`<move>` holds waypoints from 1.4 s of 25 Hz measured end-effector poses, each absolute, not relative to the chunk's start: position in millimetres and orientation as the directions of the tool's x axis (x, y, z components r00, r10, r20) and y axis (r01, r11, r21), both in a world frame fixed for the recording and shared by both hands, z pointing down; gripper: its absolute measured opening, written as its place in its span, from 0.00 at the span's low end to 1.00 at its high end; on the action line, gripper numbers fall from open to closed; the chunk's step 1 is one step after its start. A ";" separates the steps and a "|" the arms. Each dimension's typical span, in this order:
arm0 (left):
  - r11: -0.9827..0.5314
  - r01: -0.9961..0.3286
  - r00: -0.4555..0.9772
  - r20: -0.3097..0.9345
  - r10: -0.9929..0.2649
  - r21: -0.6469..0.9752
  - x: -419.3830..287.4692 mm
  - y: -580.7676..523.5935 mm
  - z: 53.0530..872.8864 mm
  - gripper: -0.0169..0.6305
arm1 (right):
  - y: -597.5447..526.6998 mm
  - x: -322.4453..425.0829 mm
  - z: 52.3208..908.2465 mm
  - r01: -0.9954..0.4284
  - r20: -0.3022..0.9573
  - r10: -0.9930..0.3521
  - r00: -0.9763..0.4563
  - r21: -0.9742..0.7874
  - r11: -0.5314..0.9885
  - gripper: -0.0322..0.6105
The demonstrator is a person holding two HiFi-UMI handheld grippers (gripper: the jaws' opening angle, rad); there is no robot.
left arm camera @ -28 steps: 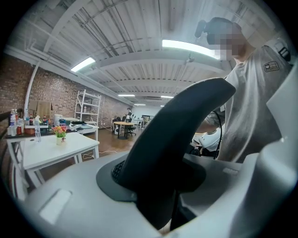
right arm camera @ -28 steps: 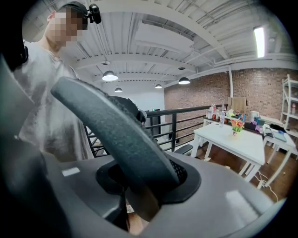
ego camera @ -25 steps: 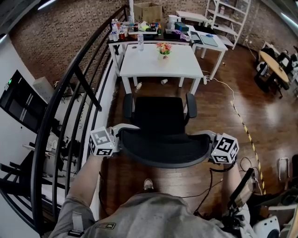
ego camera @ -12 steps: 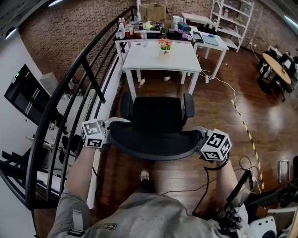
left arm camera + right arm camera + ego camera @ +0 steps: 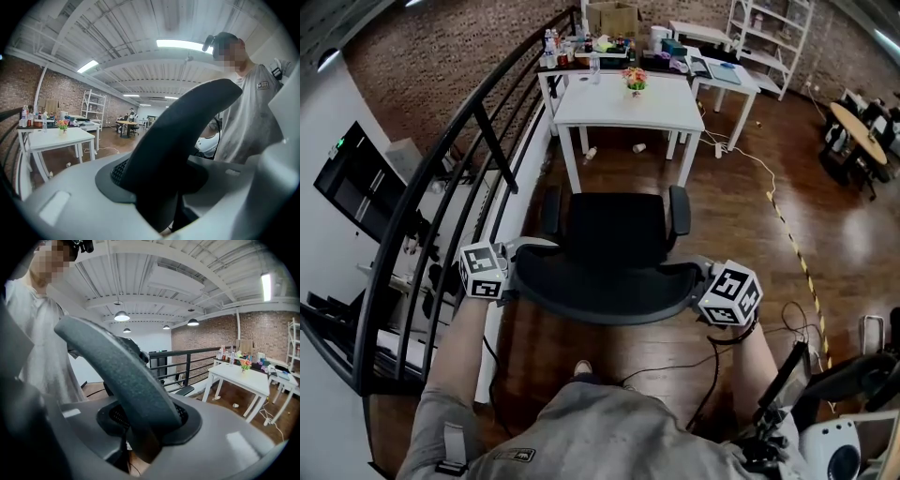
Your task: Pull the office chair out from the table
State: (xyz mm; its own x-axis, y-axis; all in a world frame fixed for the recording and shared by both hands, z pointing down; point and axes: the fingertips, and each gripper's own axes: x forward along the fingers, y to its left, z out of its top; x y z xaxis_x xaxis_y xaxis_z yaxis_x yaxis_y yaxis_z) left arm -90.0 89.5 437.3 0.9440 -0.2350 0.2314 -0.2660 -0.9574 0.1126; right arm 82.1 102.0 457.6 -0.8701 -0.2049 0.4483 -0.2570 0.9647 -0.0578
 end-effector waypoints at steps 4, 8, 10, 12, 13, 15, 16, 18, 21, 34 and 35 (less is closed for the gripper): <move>-0.959 -0.263 0.947 0.219 -0.235 0.110 -95.8 112.6 441.0 0.32 | 125.4 77.8 457.6 -0.259 0.454 -0.206 -0.867 -0.057 0.964 0.28; -0.964 -0.250 0.950 0.217 -0.226 0.093 -96.6 116.4 439.0 0.32 | 131.5 77.9 455.3 -0.276 0.447 -0.225 -0.865 -0.051 0.960 0.28; -0.964 -0.251 0.950 0.213 -0.228 0.091 -98.3 115.3 438.7 0.32 | 129.7 76.5 454.8 -0.280 0.448 -0.229 -0.864 -0.050 0.959 0.28; -0.963 -0.256 0.949 0.211 -0.233 0.088 -99.5 113.9 437.7 0.33 | 127.6 75.1 454.5 -0.282 0.447 -0.232 -0.864 -0.049 0.958 0.29; -0.963 -0.256 0.949 0.209 -0.234 0.087 -100.2 113.5 438.3 0.33 | 127.1 74.4 454.6 -0.283 0.447 -0.232 -0.864 -0.048 0.958 0.29; -0.963 -0.257 0.949 0.210 -0.235 0.084 -100.9 113.6 438.3 0.33 | 126.7 73.5 455.0 -0.281 0.445 -0.231 -0.865 -0.048 0.959 0.29; -0.963 -0.258 0.948 0.213 -0.236 0.082 -100.5 114.1 437.0 0.33 | 126.7 73.4 455.0 -0.280 0.444 -0.230 -0.866 -0.048 0.959 0.29; -0.962 -0.260 0.947 0.213 -0.239 0.077 -99.7 114.8 435.9 0.33 | 126.7 73.6 454.4 -0.278 0.439 -0.232 -0.868 -0.041 0.960 0.29; -0.956 -0.284 0.946 0.181 -0.267 0.071 -99.4 114.0 433.2 0.38 | 124.4 73.6 452.5 -0.294 0.424 -0.262 -0.867 -0.011 0.956 0.33; -0.779 -0.617 0.781 -0.037 -0.624 0.109 -156.0 134.9 433.7 0.56 | 144.3 144.4 462.0 -0.578 0.251 -0.536 -0.806 -0.143 0.803 0.49; -0.763 -0.636 0.765 -0.039 -0.643 0.118 -161.9 140.3 436.9 0.56 | 151.5 146.8 467.9 -0.579 0.264 -0.532 -0.804 -0.150 0.801 0.49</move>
State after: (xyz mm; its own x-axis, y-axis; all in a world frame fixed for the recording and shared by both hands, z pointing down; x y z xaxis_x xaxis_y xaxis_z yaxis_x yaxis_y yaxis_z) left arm -161.9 140.3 436.9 0.7648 -0.6431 -0.0394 -0.6356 -0.7630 0.1176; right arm 146.8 151.5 467.9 -0.8043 -0.5324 0.2637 -0.5795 0.8010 -0.1504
